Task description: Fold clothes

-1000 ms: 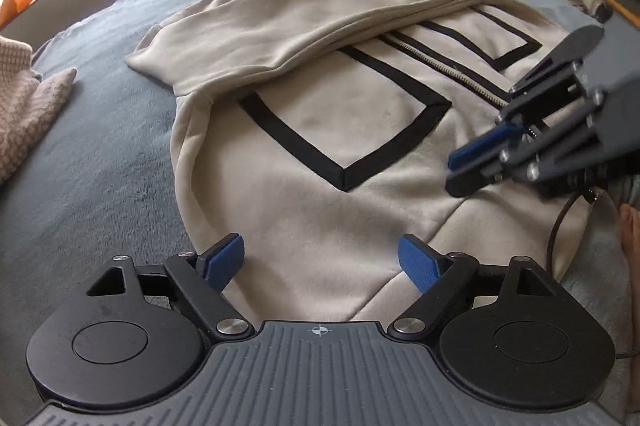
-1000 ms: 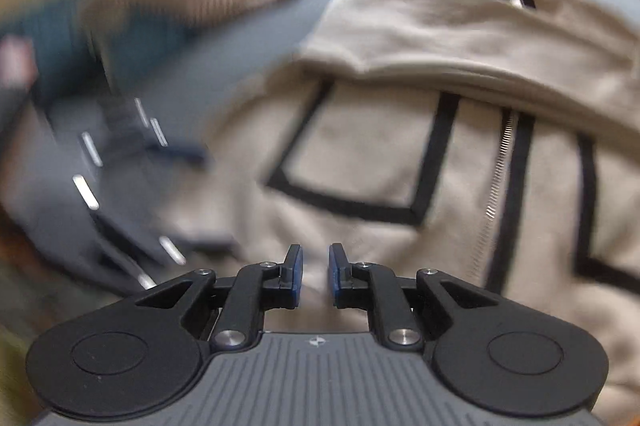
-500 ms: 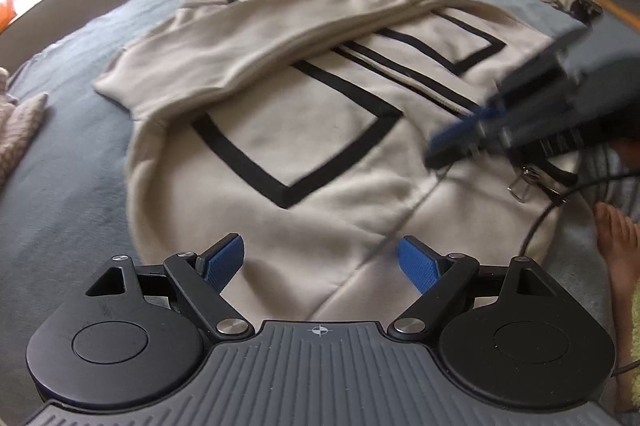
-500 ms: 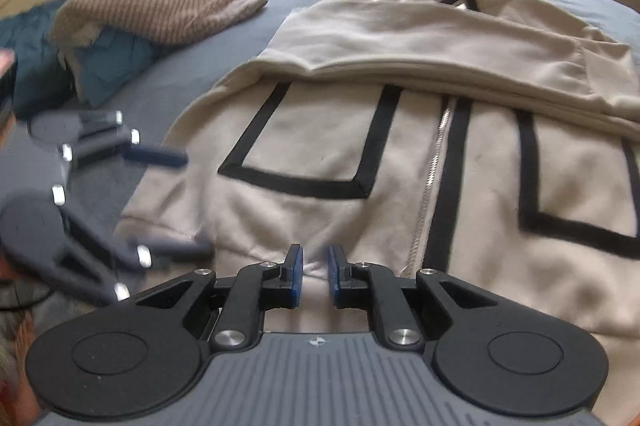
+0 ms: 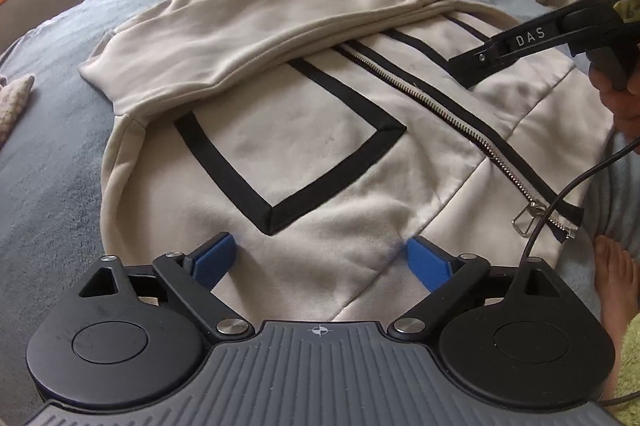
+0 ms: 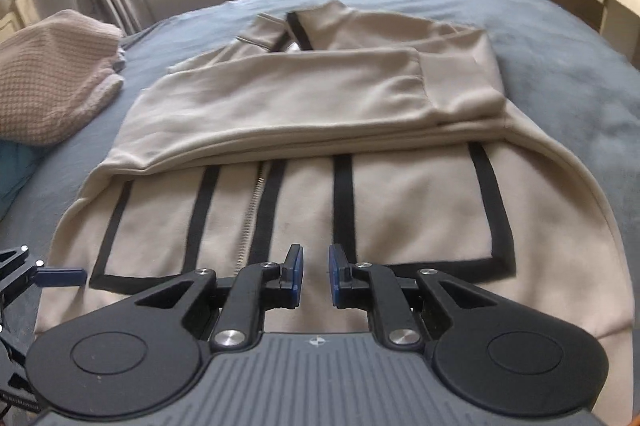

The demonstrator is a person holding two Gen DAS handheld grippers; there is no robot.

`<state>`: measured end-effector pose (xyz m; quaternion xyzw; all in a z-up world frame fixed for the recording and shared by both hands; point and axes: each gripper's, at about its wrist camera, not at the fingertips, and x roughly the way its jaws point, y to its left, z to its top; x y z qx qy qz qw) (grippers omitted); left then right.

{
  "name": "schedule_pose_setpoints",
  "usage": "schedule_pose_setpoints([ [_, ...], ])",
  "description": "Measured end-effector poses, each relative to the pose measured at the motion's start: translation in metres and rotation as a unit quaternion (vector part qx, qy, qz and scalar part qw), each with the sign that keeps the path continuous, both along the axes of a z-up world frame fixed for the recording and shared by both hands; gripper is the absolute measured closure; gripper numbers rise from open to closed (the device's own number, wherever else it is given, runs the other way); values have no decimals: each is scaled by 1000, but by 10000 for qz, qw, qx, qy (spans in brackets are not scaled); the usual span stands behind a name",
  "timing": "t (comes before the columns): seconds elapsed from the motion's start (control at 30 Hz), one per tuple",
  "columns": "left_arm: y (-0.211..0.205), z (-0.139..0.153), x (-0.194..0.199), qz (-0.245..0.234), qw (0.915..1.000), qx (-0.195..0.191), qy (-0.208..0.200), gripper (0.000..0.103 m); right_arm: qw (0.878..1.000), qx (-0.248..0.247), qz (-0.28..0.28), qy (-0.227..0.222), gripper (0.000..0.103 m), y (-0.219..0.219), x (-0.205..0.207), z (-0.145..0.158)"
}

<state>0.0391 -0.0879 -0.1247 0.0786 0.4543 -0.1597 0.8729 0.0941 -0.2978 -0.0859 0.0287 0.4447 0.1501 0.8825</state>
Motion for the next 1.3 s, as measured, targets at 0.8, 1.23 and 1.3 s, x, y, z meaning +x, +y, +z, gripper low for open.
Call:
schedule_pose_setpoints([
  [0.8,0,-2,10,314,9989,-120,334,2,9988,222,-241,352,88,1,13,-5],
  [1.23,1,0,15,508,9975,-119,468,0,9987,208,-280,379,88,-1,15,-8],
  [1.3,2,3,16,594,9972,-133,445,1,9988,204,-279,352,88,0,16,-7],
])
